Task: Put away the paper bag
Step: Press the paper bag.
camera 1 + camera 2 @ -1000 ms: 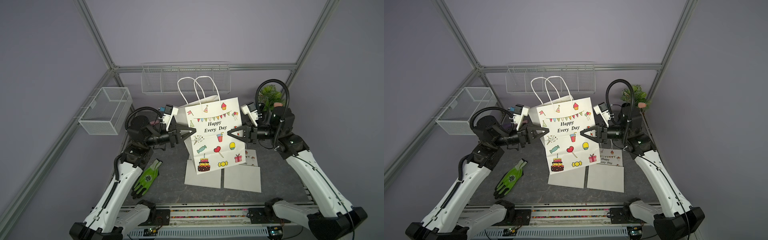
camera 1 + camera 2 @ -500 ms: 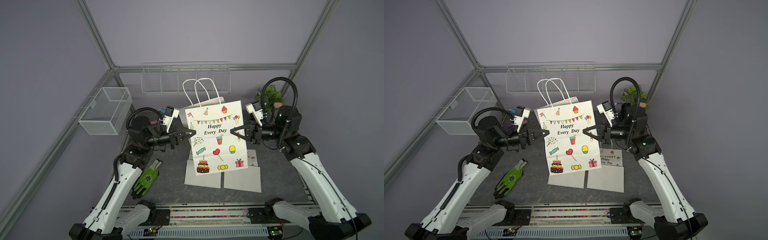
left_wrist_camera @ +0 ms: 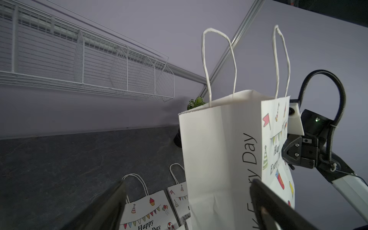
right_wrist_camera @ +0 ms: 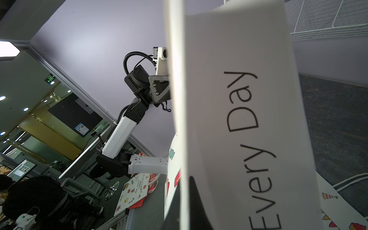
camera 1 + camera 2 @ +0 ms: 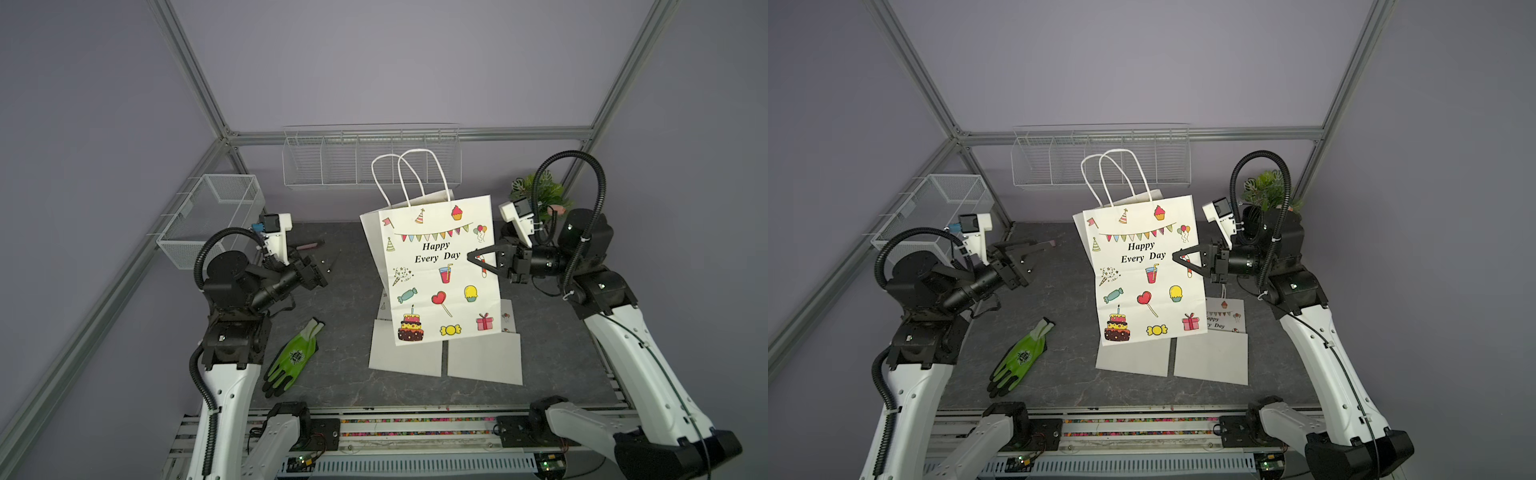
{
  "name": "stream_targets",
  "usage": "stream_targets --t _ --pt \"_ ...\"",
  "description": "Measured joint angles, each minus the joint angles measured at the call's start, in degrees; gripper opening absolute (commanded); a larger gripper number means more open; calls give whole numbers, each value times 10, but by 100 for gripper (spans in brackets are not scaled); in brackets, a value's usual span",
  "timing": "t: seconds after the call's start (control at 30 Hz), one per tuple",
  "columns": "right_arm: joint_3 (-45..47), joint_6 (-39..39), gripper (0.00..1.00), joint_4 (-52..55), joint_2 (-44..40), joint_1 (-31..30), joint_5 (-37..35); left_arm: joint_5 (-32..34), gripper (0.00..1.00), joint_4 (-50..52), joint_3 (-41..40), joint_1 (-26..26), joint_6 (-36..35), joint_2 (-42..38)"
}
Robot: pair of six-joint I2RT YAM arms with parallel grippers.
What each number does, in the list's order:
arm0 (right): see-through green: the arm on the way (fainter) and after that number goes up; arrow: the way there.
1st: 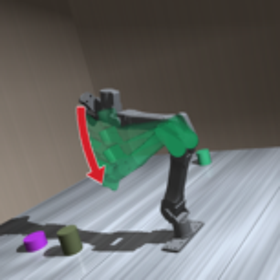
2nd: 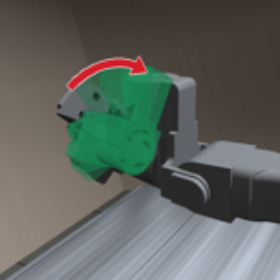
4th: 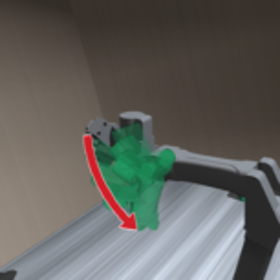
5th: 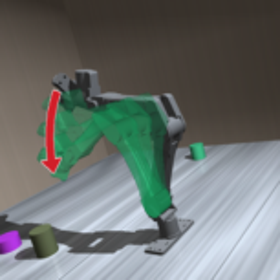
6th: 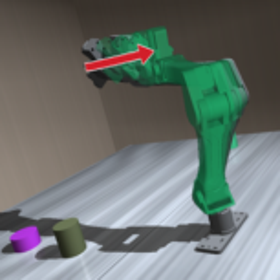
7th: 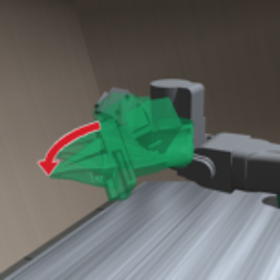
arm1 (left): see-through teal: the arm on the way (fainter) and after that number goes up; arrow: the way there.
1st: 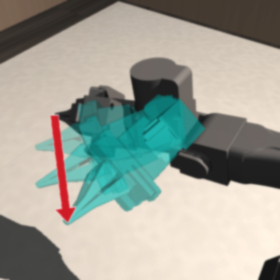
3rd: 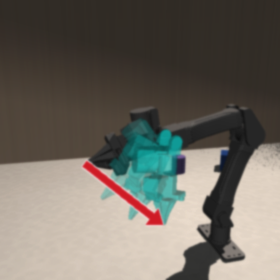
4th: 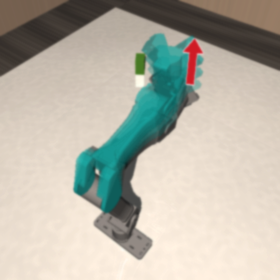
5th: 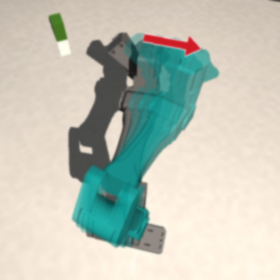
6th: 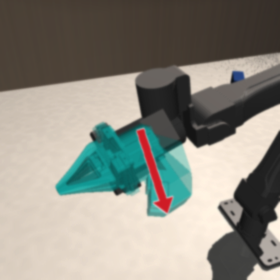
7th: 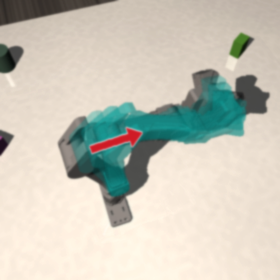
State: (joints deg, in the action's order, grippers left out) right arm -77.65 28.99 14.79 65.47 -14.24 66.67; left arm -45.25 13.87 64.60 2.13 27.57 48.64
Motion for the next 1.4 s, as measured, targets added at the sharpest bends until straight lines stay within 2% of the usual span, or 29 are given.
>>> stream_targets --t 0.13,0.3,0.47,0.7,0.83,1.07,1.3,1.4 --pt "-23 56 7 -66 22 18 32 -26 100 -74 -25 -9 47 -3" --pt "-70 98 7 -104 49 21 61 -89 98 -225 -105 2 145 58" --pt "-106 138 6 -144 57 21 80 -117 91 -194 -95 75 120 83" --pt "-119 199 7 -208 81 13 82 -146 76 -263 -86 87 141 75" --pt "-126 215 7 -216 94 7 82 -160 60 -286 -87 96 151 70" --pt "-143 225 7 -221 105 -9 82 -170 42 -303 -87 118 155 73" --pt "-144 221 6 -222 105 -26 82 -171 12 -304 -87 125 155 81" --pt "-144 205 7 -204 105 -32 82 -170 2 -304 -87 126 155 81"
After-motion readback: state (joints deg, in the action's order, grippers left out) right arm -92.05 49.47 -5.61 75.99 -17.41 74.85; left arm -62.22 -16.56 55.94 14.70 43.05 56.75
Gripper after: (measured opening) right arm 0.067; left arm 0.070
